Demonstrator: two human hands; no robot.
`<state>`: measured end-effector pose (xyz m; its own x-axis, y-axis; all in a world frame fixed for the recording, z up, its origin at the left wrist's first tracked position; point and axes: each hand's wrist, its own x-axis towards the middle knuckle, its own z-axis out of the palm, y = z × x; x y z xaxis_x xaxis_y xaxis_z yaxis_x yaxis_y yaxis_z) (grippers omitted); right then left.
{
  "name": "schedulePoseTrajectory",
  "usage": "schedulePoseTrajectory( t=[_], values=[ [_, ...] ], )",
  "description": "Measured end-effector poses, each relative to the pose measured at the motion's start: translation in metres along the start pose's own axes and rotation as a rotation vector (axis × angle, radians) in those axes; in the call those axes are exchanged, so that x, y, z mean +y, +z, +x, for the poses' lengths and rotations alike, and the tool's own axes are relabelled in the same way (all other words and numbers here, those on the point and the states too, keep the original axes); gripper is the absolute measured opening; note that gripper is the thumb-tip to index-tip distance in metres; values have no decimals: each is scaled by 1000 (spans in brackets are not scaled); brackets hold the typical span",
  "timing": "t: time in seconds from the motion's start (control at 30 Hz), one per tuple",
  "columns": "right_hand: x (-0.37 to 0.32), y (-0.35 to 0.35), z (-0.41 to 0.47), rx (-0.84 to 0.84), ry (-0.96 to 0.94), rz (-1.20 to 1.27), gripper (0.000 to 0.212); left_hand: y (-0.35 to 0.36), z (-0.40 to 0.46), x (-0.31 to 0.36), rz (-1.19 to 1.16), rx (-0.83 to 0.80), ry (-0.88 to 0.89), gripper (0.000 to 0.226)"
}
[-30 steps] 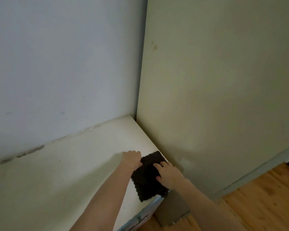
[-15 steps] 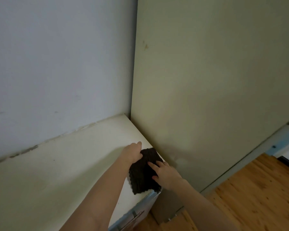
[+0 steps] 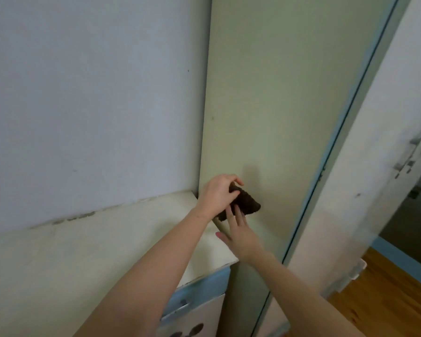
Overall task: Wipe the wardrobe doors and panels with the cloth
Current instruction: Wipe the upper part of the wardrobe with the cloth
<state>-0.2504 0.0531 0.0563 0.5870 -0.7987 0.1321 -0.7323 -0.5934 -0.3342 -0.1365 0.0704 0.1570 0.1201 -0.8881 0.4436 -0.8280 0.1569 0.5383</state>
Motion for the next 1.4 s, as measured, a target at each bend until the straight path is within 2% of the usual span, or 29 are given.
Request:
schedulePoseTrajectory(
  t=[0.07, 0.27, 0.37, 0.47, 0.57, 0.8, 0.9, 1.0, 1.07, 1.23, 1.33, 1.4],
  values=[
    [-11, -34, -8, 139, -36, 56, 82, -21, -5, 40, -126, 138, -2, 22],
    [-30, -142, -37, 600, -188, 178, 70, -71, -9, 159, -353, 461, 159, 24],
    [-34, -199, -53, 831, -219, 186, 56, -88, -3, 218, -439, 559, 266, 24],
    [-29, -253, -63, 952, -200, 187, 49, -100, 6, 274, -430, 631, 358, 22],
    [-17, -297, -63, 1110, -155, 16, 40, -111, 22, 308, -436, 663, 416, 22],
    [30, -384, -47, 1305, -238, -78, 50, -117, 75, 359, -583, 712, 585, 21],
    [46, -416, -28, 1393, -330, -8, 56, -115, 96, 384, -637, 669, 666, 22],
    [55, -459, -7, 1498, -403, 54, 68, -118, 124, 413, -603, 656, 763, 23],
    [60, -490, 4, 1576, -451, 81, 67, -122, 142, 433, -562, 685, 815, 21],
    [70, -564, 23, 1701, -582, 88, 67, -138, 178, 477, -450, 789, 990, 19],
    [75, -615, 33, 1724, -695, 101, 70, -149, 200, 498, -368, 937, 1108, 21],
    [75, -652, 34, 1736, -759, 137, 73, -155, 216, 504, -308, 1071, 1109, 19]
  ],
)
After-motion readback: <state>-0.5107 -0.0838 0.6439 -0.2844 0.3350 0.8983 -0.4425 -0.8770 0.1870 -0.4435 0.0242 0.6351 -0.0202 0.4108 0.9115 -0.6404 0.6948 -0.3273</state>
